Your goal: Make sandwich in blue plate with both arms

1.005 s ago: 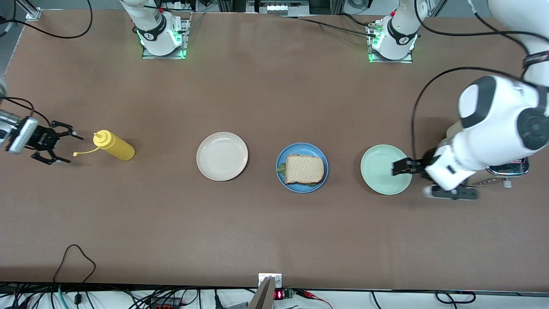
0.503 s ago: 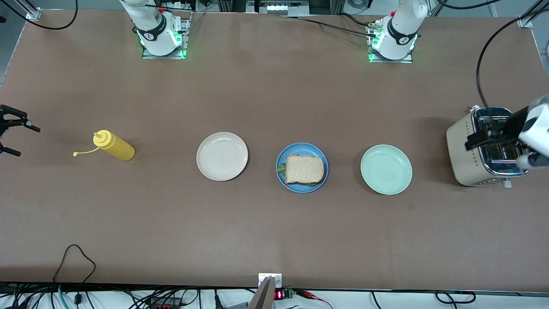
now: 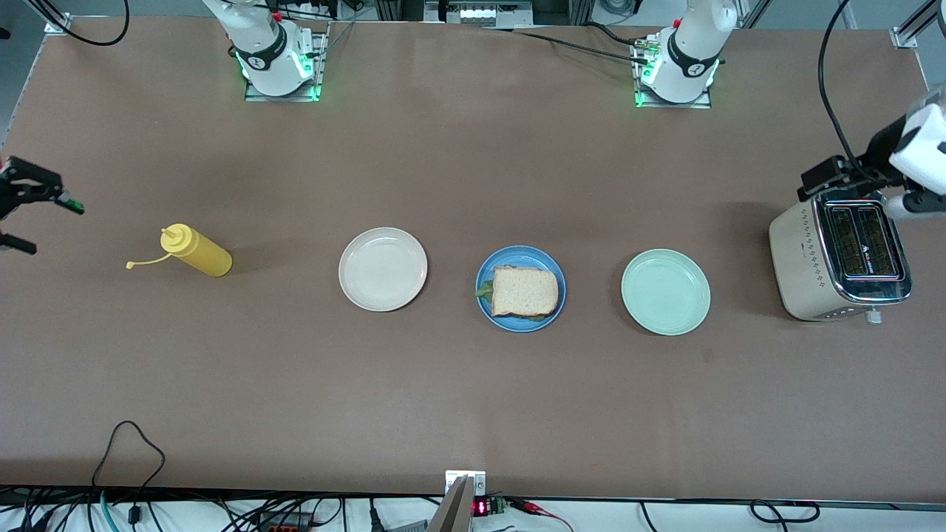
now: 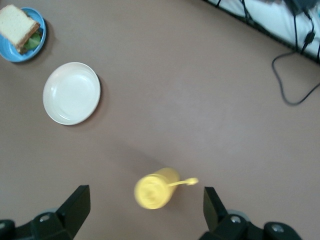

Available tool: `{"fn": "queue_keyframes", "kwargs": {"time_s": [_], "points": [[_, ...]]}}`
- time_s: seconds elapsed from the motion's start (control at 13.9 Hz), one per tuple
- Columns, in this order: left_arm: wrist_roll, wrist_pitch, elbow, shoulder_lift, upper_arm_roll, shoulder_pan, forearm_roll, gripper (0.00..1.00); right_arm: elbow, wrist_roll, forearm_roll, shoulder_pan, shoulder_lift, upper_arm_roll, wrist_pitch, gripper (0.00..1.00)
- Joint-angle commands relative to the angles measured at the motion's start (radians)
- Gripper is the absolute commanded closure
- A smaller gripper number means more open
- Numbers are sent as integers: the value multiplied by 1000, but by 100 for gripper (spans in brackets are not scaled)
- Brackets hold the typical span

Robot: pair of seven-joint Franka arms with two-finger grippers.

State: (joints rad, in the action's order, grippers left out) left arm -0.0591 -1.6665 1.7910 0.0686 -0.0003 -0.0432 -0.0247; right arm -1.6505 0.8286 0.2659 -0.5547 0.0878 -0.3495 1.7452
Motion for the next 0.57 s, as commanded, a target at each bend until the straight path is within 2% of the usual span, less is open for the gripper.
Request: {"fn": "queue_keyframes", "kwargs": {"time_s": [0.0, 0.22, 0.36, 0.5], "points": [[2, -1, 39, 36, -32, 0, 2, 0, 40, -320, -54, 87, -30, 17, -103, 0], [16, 5, 41, 42, -29, -13, 2, 0, 92, -484, -180, 176, -26, 29, -191, 0], [16, 5, 41, 42, -29, -14, 2, 0, 113, -688, -221, 264, -23, 64, -246, 0], [18, 5, 41, 42, -29, -15, 2, 0, 110, -769, -234, 288, -8, 64, -239, 0]]}}
